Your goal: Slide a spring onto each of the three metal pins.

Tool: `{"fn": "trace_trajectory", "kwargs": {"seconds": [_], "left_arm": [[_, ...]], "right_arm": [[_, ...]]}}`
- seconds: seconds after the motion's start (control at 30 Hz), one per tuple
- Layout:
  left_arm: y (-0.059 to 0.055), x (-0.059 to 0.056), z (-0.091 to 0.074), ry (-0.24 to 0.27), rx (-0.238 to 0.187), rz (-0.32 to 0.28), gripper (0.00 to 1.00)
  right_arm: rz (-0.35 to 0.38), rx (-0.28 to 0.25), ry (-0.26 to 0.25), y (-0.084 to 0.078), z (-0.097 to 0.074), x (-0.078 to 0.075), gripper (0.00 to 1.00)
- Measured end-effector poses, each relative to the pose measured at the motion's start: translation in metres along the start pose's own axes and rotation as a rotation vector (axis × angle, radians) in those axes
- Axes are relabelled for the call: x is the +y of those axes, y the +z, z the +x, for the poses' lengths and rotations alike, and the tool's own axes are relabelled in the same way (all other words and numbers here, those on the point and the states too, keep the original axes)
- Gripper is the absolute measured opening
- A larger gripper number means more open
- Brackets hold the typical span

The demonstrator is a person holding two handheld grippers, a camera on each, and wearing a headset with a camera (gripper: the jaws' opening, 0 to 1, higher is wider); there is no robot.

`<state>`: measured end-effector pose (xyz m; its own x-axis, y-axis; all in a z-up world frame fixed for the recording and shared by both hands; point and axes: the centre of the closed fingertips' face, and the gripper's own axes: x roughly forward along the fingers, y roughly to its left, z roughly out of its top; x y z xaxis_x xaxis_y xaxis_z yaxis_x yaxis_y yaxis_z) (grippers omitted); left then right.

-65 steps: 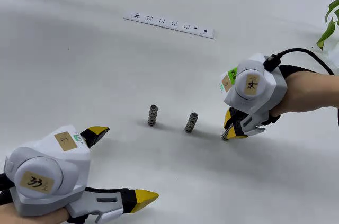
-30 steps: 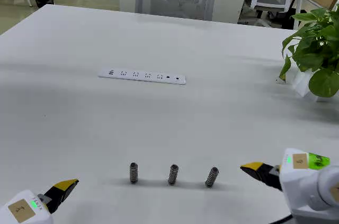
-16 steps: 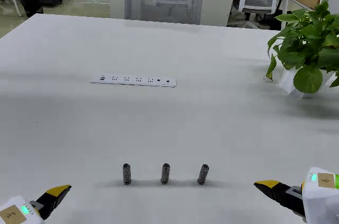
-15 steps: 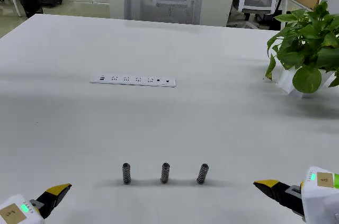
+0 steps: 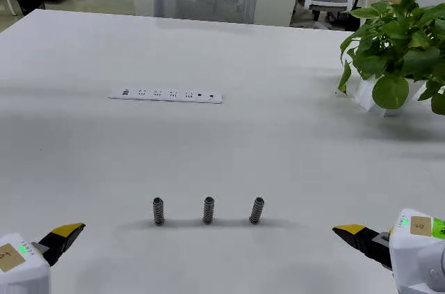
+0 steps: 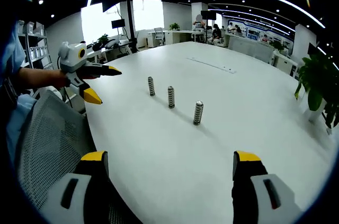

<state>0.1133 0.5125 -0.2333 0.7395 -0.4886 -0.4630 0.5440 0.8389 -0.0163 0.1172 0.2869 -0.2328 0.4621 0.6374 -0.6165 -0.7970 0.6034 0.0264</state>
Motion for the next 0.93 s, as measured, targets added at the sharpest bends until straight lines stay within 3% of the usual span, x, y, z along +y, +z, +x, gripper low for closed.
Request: {"fn": "trace_trajectory", "kwargs": {"seconds": [0.13, 0.37, 0.63, 0.93], "left_arm": [[-0.001, -0.002, -0.001, -0.004, 0.000, 0.004, 0.98], [-0.002, -0.002, -0.001, -0.004, 0.005, 0.013, 0.97], [0.004, 0.001, 0.001, -0.012, 0.011, 0.046, 0.98], [0.003, -0.006, 0.001, -0.025, 0.034, 0.051, 1.00]], "right_arm": [[0.014, -0.014, -0.008, 0.000, -0.002, 0.002, 0.99], [-0.035, -0.013, -0.019, 0.000, -0.002, 0.014, 0.99], [-0.024, -0.040, -0.067, 0.006, -0.002, 0.006, 0.99], [-0.043, -0.028, -0.089, -0.007, -0.009, 0.001, 0.99]]}}
